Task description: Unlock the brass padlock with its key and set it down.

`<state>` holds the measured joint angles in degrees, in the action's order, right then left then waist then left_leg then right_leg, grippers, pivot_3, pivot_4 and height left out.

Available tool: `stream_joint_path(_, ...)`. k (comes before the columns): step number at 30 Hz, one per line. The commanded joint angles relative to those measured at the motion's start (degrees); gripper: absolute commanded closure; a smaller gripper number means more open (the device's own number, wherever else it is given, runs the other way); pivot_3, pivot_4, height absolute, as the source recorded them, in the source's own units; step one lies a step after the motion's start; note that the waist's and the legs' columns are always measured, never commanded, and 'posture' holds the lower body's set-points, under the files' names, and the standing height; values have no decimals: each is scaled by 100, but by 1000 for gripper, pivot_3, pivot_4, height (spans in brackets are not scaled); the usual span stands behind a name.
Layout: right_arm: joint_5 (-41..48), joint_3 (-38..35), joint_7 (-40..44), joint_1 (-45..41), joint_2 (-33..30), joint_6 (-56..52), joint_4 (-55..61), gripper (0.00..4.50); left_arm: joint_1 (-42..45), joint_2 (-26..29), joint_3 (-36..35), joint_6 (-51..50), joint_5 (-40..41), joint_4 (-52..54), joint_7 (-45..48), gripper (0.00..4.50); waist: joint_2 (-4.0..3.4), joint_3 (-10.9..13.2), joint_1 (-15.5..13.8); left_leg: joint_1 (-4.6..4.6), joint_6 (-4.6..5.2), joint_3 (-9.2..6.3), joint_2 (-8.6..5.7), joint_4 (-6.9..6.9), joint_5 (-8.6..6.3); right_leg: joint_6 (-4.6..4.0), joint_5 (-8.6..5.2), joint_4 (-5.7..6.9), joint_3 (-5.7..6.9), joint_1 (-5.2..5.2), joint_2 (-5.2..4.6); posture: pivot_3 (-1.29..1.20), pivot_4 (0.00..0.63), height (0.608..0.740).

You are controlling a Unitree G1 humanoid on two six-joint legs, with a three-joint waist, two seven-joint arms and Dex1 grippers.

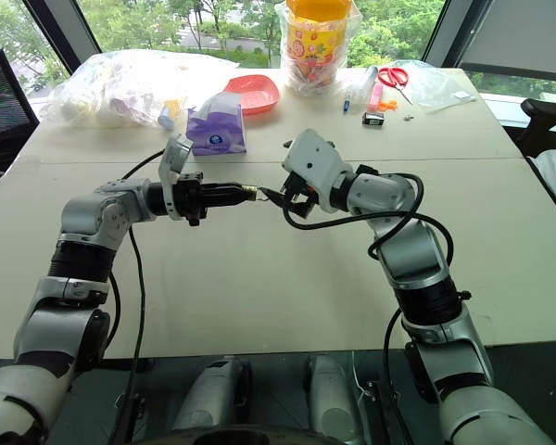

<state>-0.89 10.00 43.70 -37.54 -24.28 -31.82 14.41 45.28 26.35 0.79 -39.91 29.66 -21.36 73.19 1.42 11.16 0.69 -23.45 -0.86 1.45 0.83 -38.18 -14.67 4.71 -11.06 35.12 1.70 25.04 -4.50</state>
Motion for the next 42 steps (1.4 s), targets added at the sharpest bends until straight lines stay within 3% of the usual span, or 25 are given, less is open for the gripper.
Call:
stream_joint_path(1, 38, 16, -50, -20, -88, 149, 81, 30, 80, 53, -176, -82, 231, 305, 38, 4419, 0, 0, 1, 0, 0, 0, 0, 0, 0, 0, 0, 0, 0, 0, 0, 0, 150, 740)
stream_joint_path(12, 84, 78, -143, 18, -172, 203, -287, 30, -183, 263, -182, -327, 445, 859, 155, 4419, 0, 0, 10, 1, 0, -1, 1, 0, 0, 0, 0, 2, 0, 1, 1, 0, 150, 740)
stream_joint_path(15, 287, 81, -49, 39, -170, -26, -247, 30, -208, 296, -204, -368, 487, 925, 172, 4419, 0, 0, -2, 0, 0, -1, 1, 0, 0, 0, 0, 1, 0, 0, 0, 0, 150, 740)
stream_joint_path(21, 1233, -131, 213, 46, -97, -1581, -52, 30, -236, 333, -142, -337, 531, 1049, 223, 4419, 1, 0, -4, -2, 0, -2, 1, 0, 0, -1, 0, 0, 0, 0, -4, 0, 150, 740)
stream_joint_path(31, 1760, -379, 186, 125, -320, -1814, 290, 30, -162, 295, -150, -188, 489, 843, 120, 4419, 1, 0, 2, -2, 0, -1, 1, 0, 0, -1, -1, 0, 0, 3, -2, 0, 150, 740)
stream_joint_path(39, 1695, -539, 571, 1129, -1891, -1610, 1324, 30, 120, -197, -35, -202, 337, -66, -241, 4419, 0, 0, -127, -7, 4, 3, -5, 0, -3, 3, -4, -14, -1, -1, -10, 0, 150, 740)
stream_joint_path(42, 1638, -656, 635, 1401, -2499, -1572, 1704, 30, 135, -534, 358, -310, 54, -561, -328, 4419, 1, 0, -140, -7, 5, 2, -8, -2, -3, 2, -6, -14, 0, -1, -12, 0, 150, 740)
